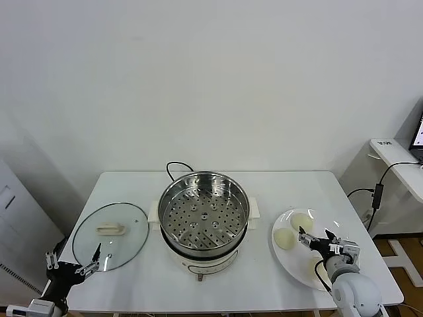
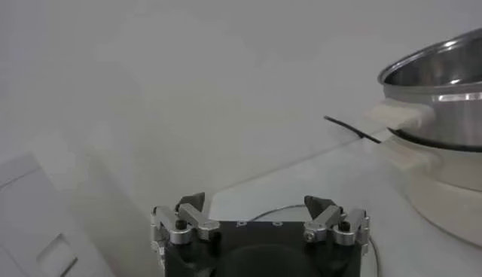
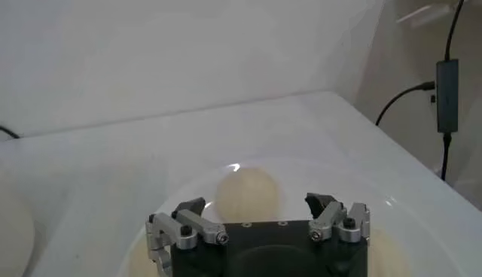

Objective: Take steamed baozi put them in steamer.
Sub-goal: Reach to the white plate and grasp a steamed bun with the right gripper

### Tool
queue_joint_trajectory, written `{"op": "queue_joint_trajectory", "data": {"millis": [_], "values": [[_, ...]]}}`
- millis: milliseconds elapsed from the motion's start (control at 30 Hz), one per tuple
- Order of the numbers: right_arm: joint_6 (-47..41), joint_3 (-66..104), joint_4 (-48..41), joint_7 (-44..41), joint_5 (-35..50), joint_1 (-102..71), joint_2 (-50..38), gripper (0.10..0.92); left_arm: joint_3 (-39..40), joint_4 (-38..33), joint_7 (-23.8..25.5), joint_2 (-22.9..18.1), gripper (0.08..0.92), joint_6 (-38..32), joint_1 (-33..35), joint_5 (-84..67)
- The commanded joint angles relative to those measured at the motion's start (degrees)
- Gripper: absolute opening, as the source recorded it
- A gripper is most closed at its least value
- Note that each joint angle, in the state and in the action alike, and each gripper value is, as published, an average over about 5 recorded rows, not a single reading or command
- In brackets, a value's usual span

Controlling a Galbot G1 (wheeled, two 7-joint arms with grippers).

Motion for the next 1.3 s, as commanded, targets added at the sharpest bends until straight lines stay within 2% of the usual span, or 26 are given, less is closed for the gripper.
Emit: {"op": "queue_joint_trajectory", "data": {"millis": [33, 100, 200, 300, 400, 533, 633, 767, 900, 1033, 1300], "values": [[-0.1, -0.1, 0.2, -1.1, 0.3, 0.0, -0.1, 0.823, 0.0, 0.1, 0.1, -0.1, 0.823, 0.1, 0.0, 0.1], [1.5, 0.3, -0.1, -4.6, -1.3, -0.2, -1.3, 0.823, 0.0, 0.1, 0.1, 0.0, 0.823, 0.1, 0.0, 0.1], [5.5, 1.4, -1.8, -14.8, -6.1, 0.1, -6.9, 0.823, 0.1, 0.1, 0.1, 0.3, 0.823, 0.1, 0.1, 0.1], [8.9, 2.5, -5.1, -27.9, -10.0, 2.0, -15.6, 0.823, 0.1, 0.1, 0.1, 0.7, 0.823, 0.1, 0.1, 0.1], [15.4, 2.3, -10.2, -44.5, -14.8, 6.4, -26.8, 0.823, 0.2, 0.1, 0.1, 0.8, 0.823, 0.1, -0.1, 0.2], [24.2, -3.7, -18.2, -65.1, -27.9, 19.9, -37.9, 0.823, 0.8, 0.0, 0.1, 0.6, 0.823, 0.2, -0.3, 0.6], [26.8, -17.2, -23.1, -74.6, -34.6, 35.1, -42.5, 0.823, 1.3, 0.0, 0.0, 0.1, 0.823, 0.2, -0.6, 1.1], [24.4, -38.1, -26.7, -80.9, -36.2, 55.0, -44.8, 0.823, 1.7, -0.2, -0.1, -0.4, 0.823, 0.4, -1.0, 1.5], [21.4, -51.0, -28.5, -85.2, -38.5, 65.8, -41.6, 0.823, 2.1, -0.6, -0.1, -1.0, 0.823, 0.6, -1.2, 1.8], [19.9, -60.9, -31.9, -84.9, -40.1, 71.9, -37.4, 0.823, 2.1, -0.8, -0.2, -1.4, 0.823, 0.6, -1.2, 1.9], [19.7, -64.1, -36.1, -79.7, -45.6, 70.3, -27.6, 0.823, 1.2, -0.7, -0.6, -1.1, 0.823, 0.6, -1.2, 1.6]]}}
